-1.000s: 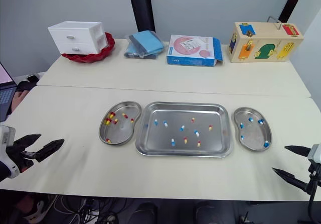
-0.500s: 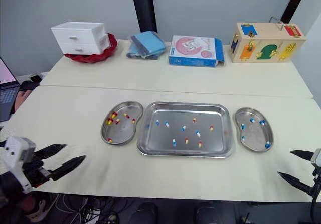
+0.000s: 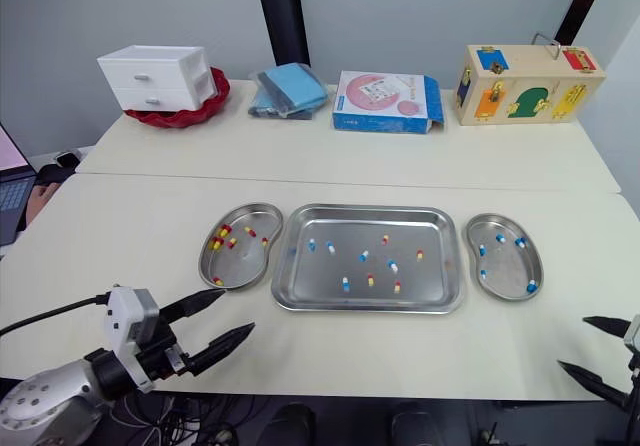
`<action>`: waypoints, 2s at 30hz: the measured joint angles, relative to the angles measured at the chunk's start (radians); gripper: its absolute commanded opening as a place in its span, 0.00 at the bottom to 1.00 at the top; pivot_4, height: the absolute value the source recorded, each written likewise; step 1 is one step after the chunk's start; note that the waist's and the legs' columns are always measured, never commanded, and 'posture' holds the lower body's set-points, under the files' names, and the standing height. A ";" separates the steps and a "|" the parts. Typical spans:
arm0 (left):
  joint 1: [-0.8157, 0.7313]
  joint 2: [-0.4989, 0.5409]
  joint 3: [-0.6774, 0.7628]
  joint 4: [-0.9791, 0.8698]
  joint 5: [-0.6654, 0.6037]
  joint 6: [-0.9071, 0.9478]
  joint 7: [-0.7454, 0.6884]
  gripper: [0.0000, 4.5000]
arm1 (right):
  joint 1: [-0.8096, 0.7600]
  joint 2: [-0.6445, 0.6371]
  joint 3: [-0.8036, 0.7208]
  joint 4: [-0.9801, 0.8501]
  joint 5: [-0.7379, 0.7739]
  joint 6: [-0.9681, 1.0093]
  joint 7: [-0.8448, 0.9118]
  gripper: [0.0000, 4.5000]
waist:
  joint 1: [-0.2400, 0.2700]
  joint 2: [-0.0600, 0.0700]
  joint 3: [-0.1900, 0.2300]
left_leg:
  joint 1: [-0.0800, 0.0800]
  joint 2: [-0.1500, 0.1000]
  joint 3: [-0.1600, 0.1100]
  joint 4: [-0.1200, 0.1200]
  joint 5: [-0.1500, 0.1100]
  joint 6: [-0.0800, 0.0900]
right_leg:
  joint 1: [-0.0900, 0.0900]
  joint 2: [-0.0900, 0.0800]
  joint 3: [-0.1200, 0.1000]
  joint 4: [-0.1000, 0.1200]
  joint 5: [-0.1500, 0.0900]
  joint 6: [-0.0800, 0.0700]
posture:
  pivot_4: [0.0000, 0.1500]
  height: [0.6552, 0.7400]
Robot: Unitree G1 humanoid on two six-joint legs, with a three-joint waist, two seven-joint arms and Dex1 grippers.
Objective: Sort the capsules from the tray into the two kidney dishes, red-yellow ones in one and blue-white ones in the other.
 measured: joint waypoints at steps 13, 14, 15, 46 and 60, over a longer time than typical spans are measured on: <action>0.007 -0.060 -0.058 0.114 0.064 -0.199 -0.022 0.98 | 0.054 0.021 0.066 -0.386 0.121 0.119 0.025 1.00 | 0.001 0.000 0.000 | 0.000 0.000 0.000 0.000 0.000 0.000 | 0.000 0.000 0.000 0.000 0.000 0.000 | 1.00 1.00; 0.007 -0.062 -0.063 0.114 0.066 -0.209 -0.022 0.98 | 0.040 0.019 0.089 -0.428 0.136 0.138 0.016 1.00 | 0.001 0.000 0.000 | 0.000 0.000 0.000 0.000 0.000 0.000 | 0.000 0.000 0.000 0.000 0.000 0.000 | 1.00 1.00; 0.007 -0.065 -0.067 0.113 0.067 -0.216 -0.021 0.98 | 0.008 0.013 0.128 -0.490 0.164 0.167 -0.003 1.00 | 0.000 0.000 0.000 | 0.000 0.000 0.000 0.000 0.000 0.000 | 0.000 0.000 0.000 0.000 0.000 0.000 | 1.00 1.00; -0.046 -0.059 -0.114 0.072 0.069 -0.193 0.087 1.00 | -1.320 0.451 1.177 -0.088 -0.128 0.586 -0.449 0.73 | -0.005 -0.001 0.001 | -0.008 0.001 -0.005 0.000 0.000 0.000 | -0.009 0.000 -0.005 0.003 0.002 0.000 | 1.00 1.00; -0.071 -0.051 -0.138 0.046 0.068 -0.155 0.112 1.00 | -1.610 0.671 1.309 0.643 -0.376 0.281 -0.314 0.73 | -0.026 0.000 0.001 | -0.013 0.001 -0.004 0.000 0.001 -0.001 | -0.019 0.000 -0.005 0.011 0.001 -0.001 | 1.00 1.00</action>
